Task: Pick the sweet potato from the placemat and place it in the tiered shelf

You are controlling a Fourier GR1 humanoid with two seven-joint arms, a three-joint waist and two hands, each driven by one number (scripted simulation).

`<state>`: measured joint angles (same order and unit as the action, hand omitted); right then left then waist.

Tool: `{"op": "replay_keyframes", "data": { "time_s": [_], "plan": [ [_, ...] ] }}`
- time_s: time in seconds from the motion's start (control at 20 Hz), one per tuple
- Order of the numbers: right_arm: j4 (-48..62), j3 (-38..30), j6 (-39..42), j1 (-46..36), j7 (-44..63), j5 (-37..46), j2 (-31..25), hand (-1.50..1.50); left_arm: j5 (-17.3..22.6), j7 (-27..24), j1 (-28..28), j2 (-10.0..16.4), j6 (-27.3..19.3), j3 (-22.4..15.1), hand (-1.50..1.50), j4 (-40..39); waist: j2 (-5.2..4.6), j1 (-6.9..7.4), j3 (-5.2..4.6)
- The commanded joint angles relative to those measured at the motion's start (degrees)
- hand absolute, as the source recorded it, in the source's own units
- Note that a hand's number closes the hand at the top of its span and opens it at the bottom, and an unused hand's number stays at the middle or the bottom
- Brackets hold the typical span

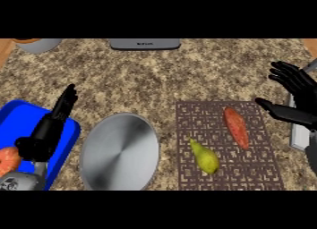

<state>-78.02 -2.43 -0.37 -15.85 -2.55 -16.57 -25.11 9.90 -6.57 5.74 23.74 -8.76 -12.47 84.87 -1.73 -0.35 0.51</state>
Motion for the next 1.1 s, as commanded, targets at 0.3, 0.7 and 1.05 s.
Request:
{"op": "replay_keyframes", "data": {
  "time_s": [0.3,0.7,1.05],
  "plan": [
    [25.95,-11.29,-9.22,1.49,-23.36,3.44,3.97,-1.50,-3.33,6.32,3.08,-6.04,-3.50,-4.70,0.00,0.32,1.31,1.16,-0.28],
    [26.52,-3.33,9.42,-3.86,-15.99,6.41,-4.42,-1.50,-4.86,5.48,4.83,-7.39,-3.37,-3.48,0.00,-2.85,1.71,1.05,-0.51],
    [14.66,-0.29,14.48,-3.80,-3.06,8.44,-11.51,-1.50,-4.05,11.21,7.76,-6.14,-1.61,-0.93,0.00,-0.63,1.97,0.08,-0.56]
  ]
}}
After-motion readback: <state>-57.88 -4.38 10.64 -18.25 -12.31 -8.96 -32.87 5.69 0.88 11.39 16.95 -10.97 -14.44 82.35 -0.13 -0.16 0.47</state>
